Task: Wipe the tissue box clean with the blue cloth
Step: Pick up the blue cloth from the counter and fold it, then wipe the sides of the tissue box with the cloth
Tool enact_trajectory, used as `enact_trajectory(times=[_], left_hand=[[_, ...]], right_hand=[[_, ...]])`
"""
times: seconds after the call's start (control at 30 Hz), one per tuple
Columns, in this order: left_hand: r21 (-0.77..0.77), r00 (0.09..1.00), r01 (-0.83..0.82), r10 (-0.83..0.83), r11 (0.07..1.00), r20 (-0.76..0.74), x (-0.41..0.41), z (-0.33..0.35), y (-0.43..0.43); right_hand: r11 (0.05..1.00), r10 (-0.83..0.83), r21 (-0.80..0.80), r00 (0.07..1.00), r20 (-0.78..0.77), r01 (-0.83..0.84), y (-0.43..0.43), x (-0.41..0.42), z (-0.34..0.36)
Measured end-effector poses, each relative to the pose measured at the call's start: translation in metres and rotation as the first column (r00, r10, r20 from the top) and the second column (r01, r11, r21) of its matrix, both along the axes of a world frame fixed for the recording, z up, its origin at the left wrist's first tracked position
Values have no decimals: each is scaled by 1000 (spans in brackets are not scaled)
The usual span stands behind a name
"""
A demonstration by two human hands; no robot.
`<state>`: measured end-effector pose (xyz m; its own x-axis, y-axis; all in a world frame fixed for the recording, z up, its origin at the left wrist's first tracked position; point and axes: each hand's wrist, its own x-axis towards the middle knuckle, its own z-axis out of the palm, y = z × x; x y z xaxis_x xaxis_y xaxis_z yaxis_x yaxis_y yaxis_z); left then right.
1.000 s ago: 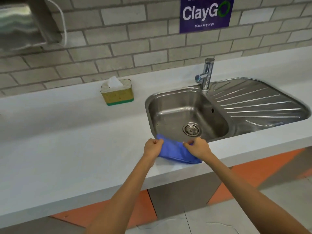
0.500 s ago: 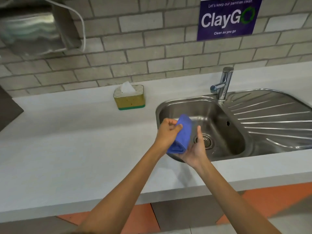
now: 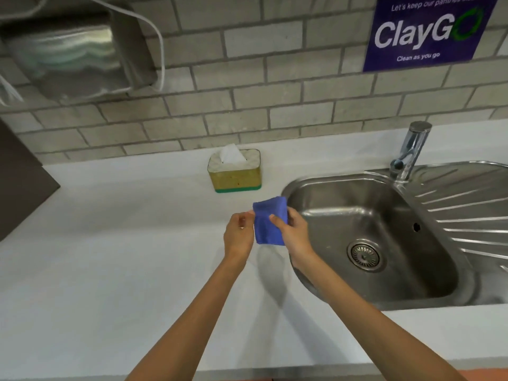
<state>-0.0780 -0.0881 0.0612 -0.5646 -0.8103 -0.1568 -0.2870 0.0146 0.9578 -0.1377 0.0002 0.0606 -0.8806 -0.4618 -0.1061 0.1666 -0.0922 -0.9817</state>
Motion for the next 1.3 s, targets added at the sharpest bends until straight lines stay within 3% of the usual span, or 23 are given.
enact_trajectory(times=[0.03, 0.1, 0.17, 0.23, 0.37, 0.5, 0.63, 0.8, 0.93, 1.13, 1.3], left_hand=[[179, 998, 56, -48, 982, -46, -2, 2, -7], [491, 979, 131, -34, 861, -202, -3, 7, -23], [668, 943, 154, 92, 728, -318, -3, 5, -44], [731, 913, 192, 155, 655, -378, -2, -5, -66], [733, 897, 239, 146, 636, -418, 0, -22, -103], [709, 930, 130, 164, 694, -330, -4, -30, -144], [674, 955, 36, 174, 738, -242, -24, -33, -199], [393, 973, -88, 163, 915, -161, -56, -36, -250], [209, 976, -155, 183, 966, -119, -86, -40, -269], [157, 997, -68, 75, 985, -37, -123, -50, -265], [164, 996, -89, 89, 982, 3, -122, -51, -253]], right_hand=[[998, 48, 34, 992, -119, -44, -12, 2, 5], [977, 185, 158, 939, -289, -143, -34, 6, 11], [933, 315, 289, 878, -360, -216, -54, 7, 12], [885, 424, 361, 828, -366, -293, -68, 3, 10], [864, 488, 299, 816, -310, -404, -90, -13, -2], [953, 237, 255, 924, -299, -162, -109, -61, -17], [961, 73, 276, 968, -242, -4, -124, -114, -32], [924, 109, 381, 974, -201, -24, -149, -161, -50], [915, 138, 401, 969, -206, -45, -163, -171, -64], [934, 133, 358, 923, -361, 5, -173, -171, -76], [965, 68, 260, 933, -352, 27, -165, -164, -81]])
